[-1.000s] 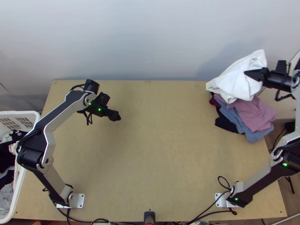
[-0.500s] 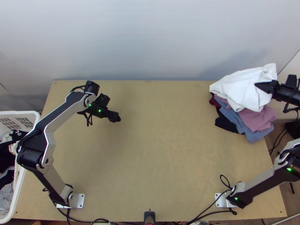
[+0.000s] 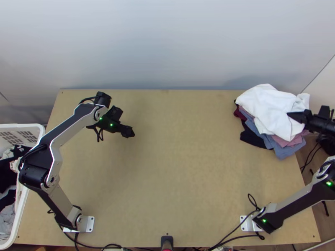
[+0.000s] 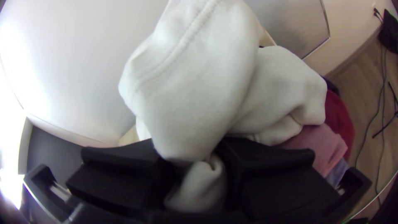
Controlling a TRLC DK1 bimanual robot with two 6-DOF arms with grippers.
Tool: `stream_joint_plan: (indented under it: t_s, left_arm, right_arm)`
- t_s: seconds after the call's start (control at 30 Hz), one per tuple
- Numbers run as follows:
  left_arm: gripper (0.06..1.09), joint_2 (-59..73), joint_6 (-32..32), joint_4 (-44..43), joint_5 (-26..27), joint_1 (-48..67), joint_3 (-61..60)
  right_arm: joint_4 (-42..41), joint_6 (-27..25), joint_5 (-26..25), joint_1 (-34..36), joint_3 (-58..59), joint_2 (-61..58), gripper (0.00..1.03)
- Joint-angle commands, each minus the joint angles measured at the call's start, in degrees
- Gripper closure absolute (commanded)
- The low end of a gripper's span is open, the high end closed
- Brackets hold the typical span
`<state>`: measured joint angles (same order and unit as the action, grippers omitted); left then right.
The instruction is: Fold the t-shirt
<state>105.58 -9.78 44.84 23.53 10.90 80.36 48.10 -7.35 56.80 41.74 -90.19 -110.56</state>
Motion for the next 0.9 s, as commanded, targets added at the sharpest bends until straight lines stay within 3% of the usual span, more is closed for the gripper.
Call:
stream_joint_plan:
  t_s: [0.0, 0.17, 0.53, 0.77, 0.87]
  left_arm:
    - [0.11, -0.02, -0.06, -0.19, 0.03, -0.35, -0.82]
    - [0.11, -0.02, -0.06, -0.37, 0.03, -0.35, -0.99]
    - [0.11, -0.46, -0.15, -0.37, 0.03, -0.79, -1.52]
    - [0.11, -0.55, -0.06, -0.63, 0.03, -0.70, -1.52]
    - [0.11, -0.73, -0.15, -0.63, 0.03, -0.79, -1.61]
  right_arm:
    - [0.07, -3.19, -0.11, 3.62, 1.07, -3.87, 1.00]
    - [0.07, -3.37, -0.28, 4.49, 1.42, -5.80, 0.95]
    - [6.48, -3.28, -1.34, 5.02, -1.83, -3.69, 0.29]
    - [12.28, -7.67, -4.50, 5.37, -4.11, -0.71, 0.07]
    - [13.43, -7.94, -6.79, 6.25, -4.55, 0.96, 0.04]
